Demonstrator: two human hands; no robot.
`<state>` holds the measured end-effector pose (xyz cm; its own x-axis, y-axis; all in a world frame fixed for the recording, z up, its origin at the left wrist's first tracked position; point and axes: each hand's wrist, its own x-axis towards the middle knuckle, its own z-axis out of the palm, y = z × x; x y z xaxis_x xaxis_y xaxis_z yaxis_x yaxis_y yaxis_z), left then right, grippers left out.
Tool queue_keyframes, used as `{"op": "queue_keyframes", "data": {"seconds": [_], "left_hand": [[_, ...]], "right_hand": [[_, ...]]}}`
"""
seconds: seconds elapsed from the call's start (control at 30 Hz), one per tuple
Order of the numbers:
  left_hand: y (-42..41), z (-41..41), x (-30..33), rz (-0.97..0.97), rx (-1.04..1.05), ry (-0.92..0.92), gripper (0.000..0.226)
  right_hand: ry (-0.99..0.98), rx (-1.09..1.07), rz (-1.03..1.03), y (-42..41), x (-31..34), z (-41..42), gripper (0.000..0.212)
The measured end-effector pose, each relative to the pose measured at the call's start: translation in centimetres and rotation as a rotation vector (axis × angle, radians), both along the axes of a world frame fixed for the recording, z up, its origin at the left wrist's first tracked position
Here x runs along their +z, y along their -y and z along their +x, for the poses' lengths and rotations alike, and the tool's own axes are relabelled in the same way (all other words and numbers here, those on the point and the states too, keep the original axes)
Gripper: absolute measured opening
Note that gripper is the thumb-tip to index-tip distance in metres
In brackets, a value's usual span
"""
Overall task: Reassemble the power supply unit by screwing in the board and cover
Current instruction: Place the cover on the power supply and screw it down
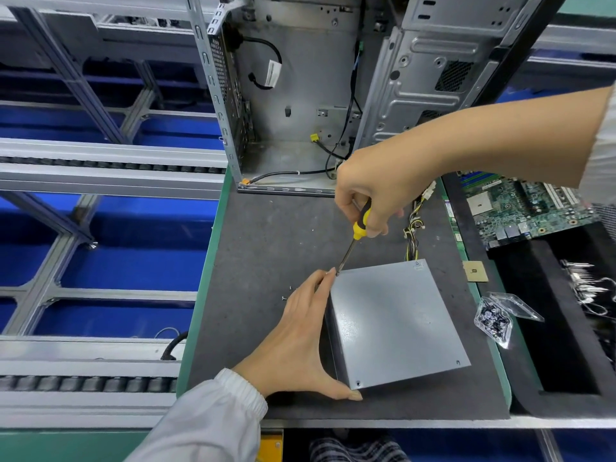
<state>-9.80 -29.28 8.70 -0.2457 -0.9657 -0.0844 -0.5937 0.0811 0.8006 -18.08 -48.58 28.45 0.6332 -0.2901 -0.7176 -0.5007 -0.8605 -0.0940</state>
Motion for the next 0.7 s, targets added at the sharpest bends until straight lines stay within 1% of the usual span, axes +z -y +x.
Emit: {"op": "queue_keyframes", "data": {"seconds": [0.1,0.17,0.3,0.37,0.4,0.43,0.5,0.53,0.57,0.63,0.7], "left_hand": [[0.1,0.0,0.1,-0.012,0.001,-0.017,0.148],[0.1,0.0,0.1,-0.011,-0.001,-0.032,0.148],[0.0,-0.1,0.1,-0.002,-0.006,-0.052,0.149],[0.0,0.3,0.4,0.035,-0.012,-0.118,0.145],[0.2,0.6,0.6,0.060,-0.002,-0.193,0.136],[0.5,1.0,0.8,0.070,0.025,-0.276,0.119],[1.6,1.6,1.3,0.031,0.159,-0.399,0.067],[2.4,1.7,1.5,0.014,0.248,-0.418,0.043],[3.1,1.6,1.7,0.012,0.323,-0.415,0.027],[4.3,1.1,1.9,0.032,0.419,-0.410,0.013],[5.1,0.6,1.9,0.060,0.481,-0.450,0.010]], "right_hand": [[0.006,-0.126,0.046,0.8,-0.2,-0.2,0.011],[0.002,-0.161,0.066,1.1,-0.1,-0.3,0.014],[0.008,-0.137,0.072,1.0,0.1,-0.8,0.019],[0.028,-0.079,0.022,0.5,0.1,-1.0,0.022],[0.042,-0.045,-0.009,0.2,0.1,-1.0,0.023],[0.059,-0.018,-0.034,0.0,0.1,-1.2,0.023],[0.088,0.018,-0.072,-0.6,0.1,-1.3,0.023],[0.096,0.023,-0.085,-0.8,0.1,-1.4,0.023],[0.099,0.023,-0.097,-0.9,0.2,-1.5,0.025],[0.069,0.000,-0.117,-1.2,0.2,-1.5,0.033],[-0.054,-0.039,-0.118,-1.3,0.3,-1.5,0.047]]}}
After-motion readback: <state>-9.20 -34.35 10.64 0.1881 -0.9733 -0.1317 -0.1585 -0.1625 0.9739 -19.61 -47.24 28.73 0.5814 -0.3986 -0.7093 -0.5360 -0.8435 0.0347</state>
